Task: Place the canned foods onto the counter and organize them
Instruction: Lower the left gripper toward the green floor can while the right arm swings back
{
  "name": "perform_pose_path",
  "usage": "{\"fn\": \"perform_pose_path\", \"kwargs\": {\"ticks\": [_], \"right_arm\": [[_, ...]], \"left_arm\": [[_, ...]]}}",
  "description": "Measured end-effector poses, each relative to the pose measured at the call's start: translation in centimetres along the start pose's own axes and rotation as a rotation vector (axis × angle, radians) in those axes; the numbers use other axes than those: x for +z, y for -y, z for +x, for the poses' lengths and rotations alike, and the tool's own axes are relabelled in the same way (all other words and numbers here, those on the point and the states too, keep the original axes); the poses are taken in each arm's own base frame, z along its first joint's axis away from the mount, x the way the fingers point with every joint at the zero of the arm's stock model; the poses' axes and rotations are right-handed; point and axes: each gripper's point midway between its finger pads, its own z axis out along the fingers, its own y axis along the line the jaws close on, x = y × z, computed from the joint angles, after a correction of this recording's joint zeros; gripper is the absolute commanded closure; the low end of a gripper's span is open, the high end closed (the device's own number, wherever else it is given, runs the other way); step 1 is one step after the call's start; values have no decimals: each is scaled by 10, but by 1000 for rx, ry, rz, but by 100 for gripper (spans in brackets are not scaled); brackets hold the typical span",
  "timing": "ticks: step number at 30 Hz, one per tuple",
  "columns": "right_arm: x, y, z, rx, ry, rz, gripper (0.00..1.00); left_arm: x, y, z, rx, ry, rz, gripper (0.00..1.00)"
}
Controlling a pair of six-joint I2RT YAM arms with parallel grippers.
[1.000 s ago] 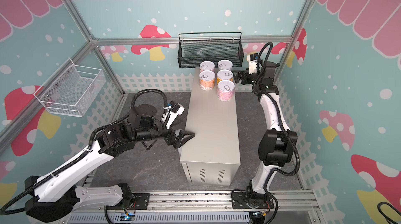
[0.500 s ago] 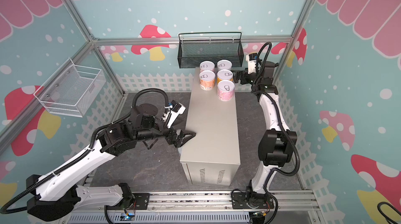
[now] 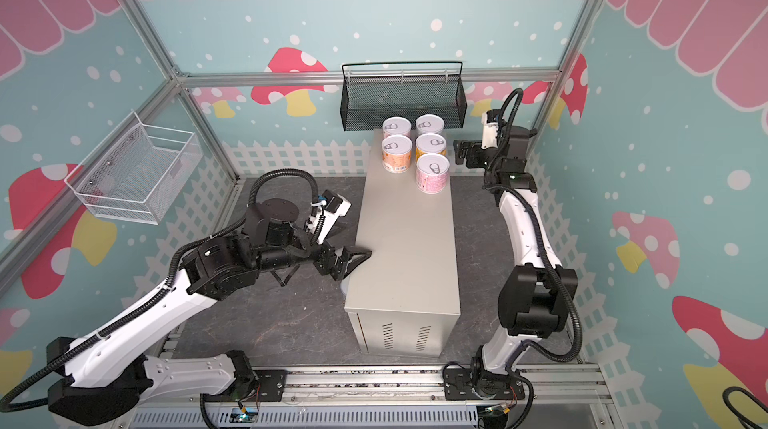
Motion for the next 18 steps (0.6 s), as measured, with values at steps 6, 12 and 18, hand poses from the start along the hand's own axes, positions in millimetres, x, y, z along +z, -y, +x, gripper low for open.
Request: {"fn": "perform_pose_path", "kwargs": {"ticks": [6,12,18], "right_arm": [[-56,2,-27,-5,41,107,1],[-119,-17,-47,-41,64,109,0],[-180,-57,-44,-96,40,40,0]], "left_arm": [[-16,-18,-11,-44,45,-84,1],[-45,-75,-14,-180,110,-254,1],[-63,-136,12,-340,119,-429,0]]}}
